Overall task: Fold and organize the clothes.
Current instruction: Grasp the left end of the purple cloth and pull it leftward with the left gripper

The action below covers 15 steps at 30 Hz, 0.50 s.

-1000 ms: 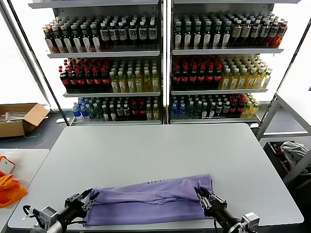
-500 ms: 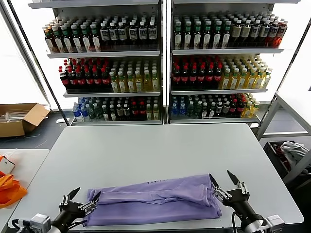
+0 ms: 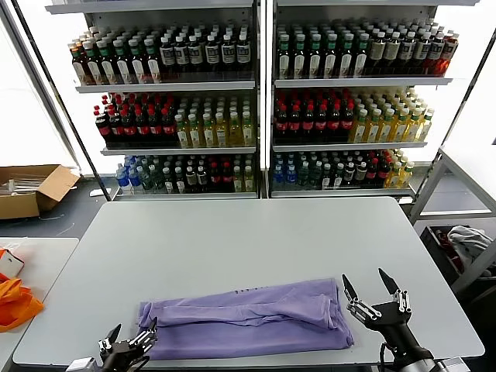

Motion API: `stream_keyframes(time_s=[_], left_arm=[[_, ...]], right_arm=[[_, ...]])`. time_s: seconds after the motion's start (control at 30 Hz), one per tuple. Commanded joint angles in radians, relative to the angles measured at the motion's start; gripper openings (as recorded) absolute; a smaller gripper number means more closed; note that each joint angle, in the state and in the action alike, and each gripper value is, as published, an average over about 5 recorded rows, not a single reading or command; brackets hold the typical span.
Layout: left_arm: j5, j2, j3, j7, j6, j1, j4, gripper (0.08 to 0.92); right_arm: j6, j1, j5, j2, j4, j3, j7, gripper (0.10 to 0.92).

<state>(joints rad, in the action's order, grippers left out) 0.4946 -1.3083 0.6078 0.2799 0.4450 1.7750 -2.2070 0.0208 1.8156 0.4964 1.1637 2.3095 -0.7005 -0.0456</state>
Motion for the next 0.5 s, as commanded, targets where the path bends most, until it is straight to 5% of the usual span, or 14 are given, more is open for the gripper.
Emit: stream_keyframes(time_s=[0.03,0.17,0.5], left_arm=[[-0.045,-0.054,-0.065,0.074,-0.006,-0.026,0.047,0.822],[-0.054,-0.047,-0.071,0.052,-0.019,-0.011,0.045,0.772],[-0.104,-0.009,-0.056,-0.115,-0.124,0.040,0.062,0.482]], right_arm=[[-0.014,0.006,0.035,0.009,0.008,-0.004,0.000,0.823],[-0.010,-0.001,0.060,0.007,0.006,-0.007,0.006,0.823],[0.018,-0.026,0.128,0.010,0.006,0.004,0.022,0.823]])
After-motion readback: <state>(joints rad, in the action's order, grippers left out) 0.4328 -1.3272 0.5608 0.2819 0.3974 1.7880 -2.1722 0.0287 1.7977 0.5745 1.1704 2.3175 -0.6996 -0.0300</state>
